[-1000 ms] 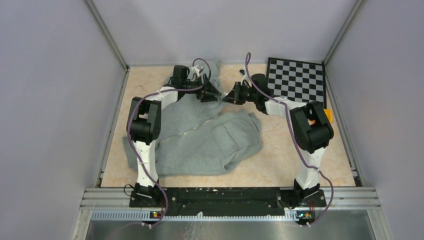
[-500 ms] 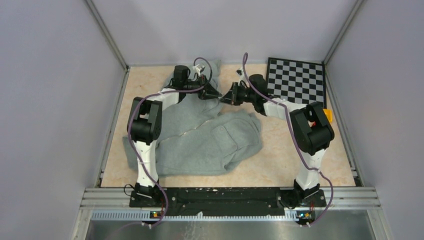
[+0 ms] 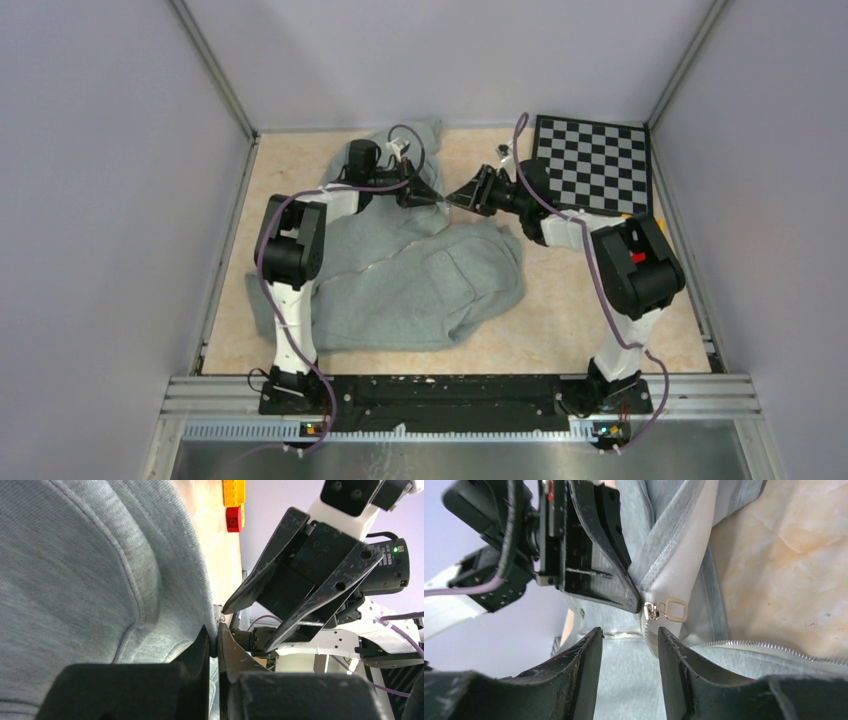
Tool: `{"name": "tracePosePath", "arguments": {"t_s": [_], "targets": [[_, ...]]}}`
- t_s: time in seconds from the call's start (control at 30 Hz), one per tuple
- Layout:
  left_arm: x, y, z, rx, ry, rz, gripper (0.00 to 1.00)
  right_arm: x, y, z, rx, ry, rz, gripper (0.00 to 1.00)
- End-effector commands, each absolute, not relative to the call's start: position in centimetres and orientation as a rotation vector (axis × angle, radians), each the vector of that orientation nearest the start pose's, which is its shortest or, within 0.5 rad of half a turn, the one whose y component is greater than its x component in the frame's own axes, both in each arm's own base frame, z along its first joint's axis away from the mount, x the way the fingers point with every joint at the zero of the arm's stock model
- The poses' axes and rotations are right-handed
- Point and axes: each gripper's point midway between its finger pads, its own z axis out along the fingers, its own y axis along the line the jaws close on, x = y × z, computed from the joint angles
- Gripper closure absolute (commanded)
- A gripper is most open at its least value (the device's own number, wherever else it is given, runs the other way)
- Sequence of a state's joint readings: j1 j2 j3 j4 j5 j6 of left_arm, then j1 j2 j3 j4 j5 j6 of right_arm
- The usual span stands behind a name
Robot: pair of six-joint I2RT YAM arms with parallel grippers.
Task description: Zip up the jacket
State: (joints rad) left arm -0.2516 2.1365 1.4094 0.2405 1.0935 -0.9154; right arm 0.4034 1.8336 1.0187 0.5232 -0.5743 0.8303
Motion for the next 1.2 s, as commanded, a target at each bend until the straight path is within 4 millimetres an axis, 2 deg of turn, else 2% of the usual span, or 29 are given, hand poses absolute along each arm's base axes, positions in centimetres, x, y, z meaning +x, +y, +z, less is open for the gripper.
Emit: {"name": "tracePosePath", "arguments": {"t_s": [0.0, 0.1, 0.2, 0.33, 0.5, 0.67, 0.73, 0.77, 1.17], "targets": [[41.8, -29.2, 16.1, 0.176, 2.2, -1.793, 1.0, 40.9, 30.0, 18.7, -0.003, 1.933, 1.446, 0.55], [41.2, -29.7, 15.3, 0.184, 2.267, -1.759, 1.0, 40.9, 29.7, 18.1, -0.042, 1.958, 1.441, 0.52], [40.6, -29.5, 15.1, 0.216, 2.284, -1.718, 1.0, 40.5, 30.2, 18.8, -0.225, 1.896, 1.493, 0.47], [40.5, -29.0, 14.2, 0.282, 2.303, -1.624, 1.0, 40.9, 30.9, 17.9, -0.482, 1.868, 1.487, 0.45], [40.6, -28.8, 14.9, 0.344, 2.264, -1.593, 1.0, 41.4, 30.8, 15.9, -0.684, 1.902, 1.383, 0.42], [40.7, -28.7, 15.8, 0.432, 2.215, -1.558, 1.0, 40.8, 30.8, 15.4, -0.776, 1.862, 1.404, 0.37], [40.7, -28.8, 16.4, 0.469, 2.186, -1.574, 1.0, 40.6, 31.0, 15.0, -0.79, 1.862, 1.43, 0.26], [40.7, -28.8, 16.6, 0.483, 2.177, -1.584, 1.0, 40.5, 31.0, 14.7, -0.791, 1.867, 1.437, 0.25], [41.0, -28.5, 16.1, 0.519, 2.151, -1.63, 1.0, 38.9, 31.5, 13.7, -0.844, 1.817, 1.562, 0.24]]}}
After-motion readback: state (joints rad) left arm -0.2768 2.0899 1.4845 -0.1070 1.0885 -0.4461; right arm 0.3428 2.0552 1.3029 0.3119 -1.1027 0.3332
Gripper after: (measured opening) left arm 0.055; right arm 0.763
